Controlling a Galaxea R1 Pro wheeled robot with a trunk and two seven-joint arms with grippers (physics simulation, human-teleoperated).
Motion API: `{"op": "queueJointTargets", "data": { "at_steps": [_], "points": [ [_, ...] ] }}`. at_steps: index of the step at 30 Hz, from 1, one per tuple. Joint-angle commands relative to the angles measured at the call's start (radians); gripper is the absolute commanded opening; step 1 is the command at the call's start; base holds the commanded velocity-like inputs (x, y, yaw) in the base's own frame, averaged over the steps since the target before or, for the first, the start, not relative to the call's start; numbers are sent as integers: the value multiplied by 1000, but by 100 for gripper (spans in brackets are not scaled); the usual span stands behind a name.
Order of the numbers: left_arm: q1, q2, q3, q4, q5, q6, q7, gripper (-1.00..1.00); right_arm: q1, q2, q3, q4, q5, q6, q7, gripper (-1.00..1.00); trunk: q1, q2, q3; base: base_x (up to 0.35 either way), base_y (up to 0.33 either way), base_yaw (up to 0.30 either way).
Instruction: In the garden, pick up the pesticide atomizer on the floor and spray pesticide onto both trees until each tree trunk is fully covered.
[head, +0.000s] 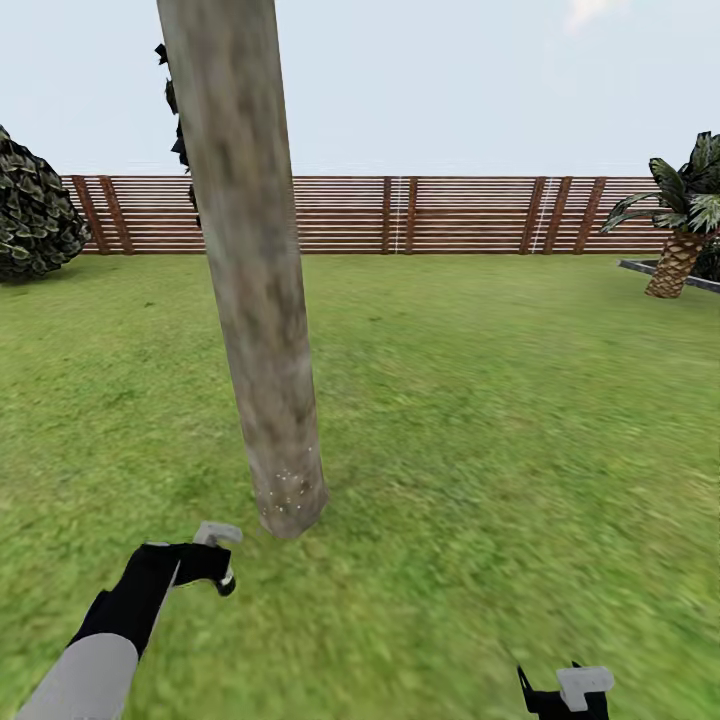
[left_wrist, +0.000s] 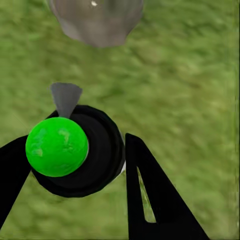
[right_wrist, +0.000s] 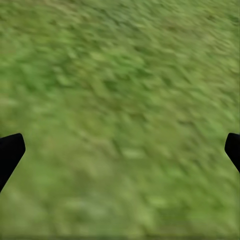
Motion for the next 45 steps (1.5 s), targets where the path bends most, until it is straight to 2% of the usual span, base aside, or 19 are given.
{"op": "queueJointTargets", "data": {
  "at_steps": [1,2,3,6,9,12,13,15,17,21,22,24,27,31,34,36,40,43,45],
  "points": [
    [-1,-7,-1,-9,-2,7,-11,-100,0,0,0,0,0,0,0,100,0,0,0,0,0,0],
    [-4,-55,-22,-23,-5,29,-24,-100,0,0,0,0,0,0,0,100,0,0,0,0,0,0],
    [-5,-80,-44,-36,-6,48,-26,-100,0,0,0,0,0,0,0,100,0,0,0,0,0,0],
    [-19,-99,-88,-104,-2,137,-31,-100,0,0,0,0,0,0,0,100,0,0,0,0,0,0],
    [-40,-66,-91,-159,-1,191,-50,-100,0,0,0,0,0,0,0,100,0,0,0,0,0,0],
    [-61,33,-90,-172,2,204,-116,-100,0,0,0,0,0,0,0,100,0,0,0,0,0,0],
    [-63,38,-91,-174,1,206,-129,-100,0,0,0,0,0,0,1,100,0,0,0,0,0,0],
    [-65,32,-97,-186,1,210,-137,-100,0,0,0,0,0,0,0,100,0,0,0,-55,0,0],
    [-66,-23,-102,-234,-2,254,-141,-100,0,0,0,0,0,0,1,100,0,0,0,-269,23,0],
    [-68,-61,-155,-265,-6,277,-142,-100,0,0,0,1,0,0,1,100,0,0,0,-270,11,0],
    [-79,-56,-165,-271,-8,283,-142,-100,0,0,0,1,0,0,1,100,0,0,0,-45,1,0],
    [-110,23,-164,-322,-1,405,-146,-100,0,0,0,1,0,0,2,100,0,0,0,-6,0,0],
    [-136,73,-165,-338,2,436,-170,-100,0,0,0,0,0,0,2,100,0,0,0,-1,0,0],
    [-140,61,-173,-347,1,442,-202,-100,0,0,0,1,0,0,2,100,0,0,0,0,0,0],
    [-140,9,-176,-389,2,477,-230,-100,0,0,0,0,0,0,2,100,0,0,0,0,0,0],
    [-140,1,-176,-395,0,488,-255,-100,0,0,0,1,0,0,2,100,0,0,0,0,0,0],
    [-140,19,-174,-398,-9,492,-270,-100,0,0,0,1,0,0,2,100,0,0,0,0,0,0],
    [-132,71,-177,-398,-8,491,-271,-100,0,0,0,1,0,0,2,100,0,0,0,0,0,0],
    [-130,78,-178,-399,-9,489,-269,-100,0,0,0,1,0,0,2,100,0,0,0,0,0,0]
  ]
}}
